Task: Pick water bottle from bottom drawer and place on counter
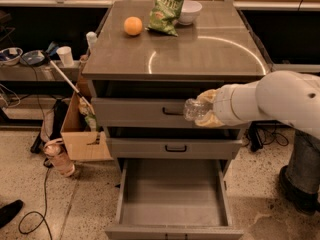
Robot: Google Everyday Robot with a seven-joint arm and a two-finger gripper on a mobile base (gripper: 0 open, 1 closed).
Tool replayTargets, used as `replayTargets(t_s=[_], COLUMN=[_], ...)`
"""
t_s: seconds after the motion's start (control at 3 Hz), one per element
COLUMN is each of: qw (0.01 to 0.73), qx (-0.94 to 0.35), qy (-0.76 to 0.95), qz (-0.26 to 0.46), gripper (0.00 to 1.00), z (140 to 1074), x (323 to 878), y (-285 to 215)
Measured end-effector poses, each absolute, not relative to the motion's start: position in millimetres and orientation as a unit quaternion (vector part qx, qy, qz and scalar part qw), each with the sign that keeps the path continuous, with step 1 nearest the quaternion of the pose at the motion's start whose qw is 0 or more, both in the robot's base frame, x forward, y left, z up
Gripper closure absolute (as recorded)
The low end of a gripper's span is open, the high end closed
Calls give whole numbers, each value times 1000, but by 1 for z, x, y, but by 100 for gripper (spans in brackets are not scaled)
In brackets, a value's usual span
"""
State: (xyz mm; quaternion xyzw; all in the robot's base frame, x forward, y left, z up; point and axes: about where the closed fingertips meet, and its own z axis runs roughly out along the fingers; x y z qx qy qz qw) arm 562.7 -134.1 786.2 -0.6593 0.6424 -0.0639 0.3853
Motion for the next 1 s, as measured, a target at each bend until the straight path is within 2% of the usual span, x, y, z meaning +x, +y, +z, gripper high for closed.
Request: replayTargets(t_s=[1.0], qw=[454], qx=[-660], qy=[583], qz=[-140], gripper=[100], z=[899], x=[585], y=[-137])
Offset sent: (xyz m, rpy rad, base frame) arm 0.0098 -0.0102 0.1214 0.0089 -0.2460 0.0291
